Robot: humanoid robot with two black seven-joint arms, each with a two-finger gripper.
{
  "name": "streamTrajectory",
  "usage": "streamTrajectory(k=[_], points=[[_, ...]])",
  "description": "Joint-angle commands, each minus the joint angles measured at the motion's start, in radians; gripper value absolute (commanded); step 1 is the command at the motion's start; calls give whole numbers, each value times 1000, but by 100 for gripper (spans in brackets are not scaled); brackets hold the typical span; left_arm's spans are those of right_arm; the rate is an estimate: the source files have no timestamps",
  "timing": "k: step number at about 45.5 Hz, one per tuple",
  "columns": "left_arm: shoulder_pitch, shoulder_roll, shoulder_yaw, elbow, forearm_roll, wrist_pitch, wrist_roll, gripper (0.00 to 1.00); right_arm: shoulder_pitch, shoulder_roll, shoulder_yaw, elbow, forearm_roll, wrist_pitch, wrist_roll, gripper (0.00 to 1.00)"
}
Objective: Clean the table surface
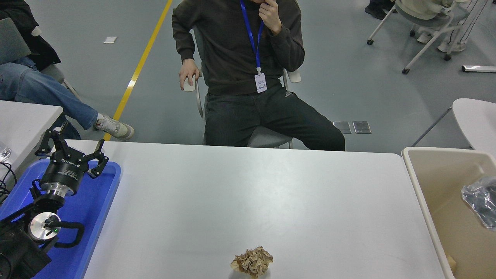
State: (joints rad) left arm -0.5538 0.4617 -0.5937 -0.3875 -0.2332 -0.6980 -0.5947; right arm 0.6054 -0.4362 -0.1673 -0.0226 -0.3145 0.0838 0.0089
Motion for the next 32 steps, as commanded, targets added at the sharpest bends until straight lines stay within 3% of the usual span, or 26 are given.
streamTrajectory(k=[1, 32], points=[[0, 0, 0, -1, 0, 0, 1, 100, -15, 28, 3, 1, 0, -2, 2, 0], [0, 0, 0, -1, 0, 0, 1, 100, -19, 31, 11, 6, 0, -6, 0, 0]])
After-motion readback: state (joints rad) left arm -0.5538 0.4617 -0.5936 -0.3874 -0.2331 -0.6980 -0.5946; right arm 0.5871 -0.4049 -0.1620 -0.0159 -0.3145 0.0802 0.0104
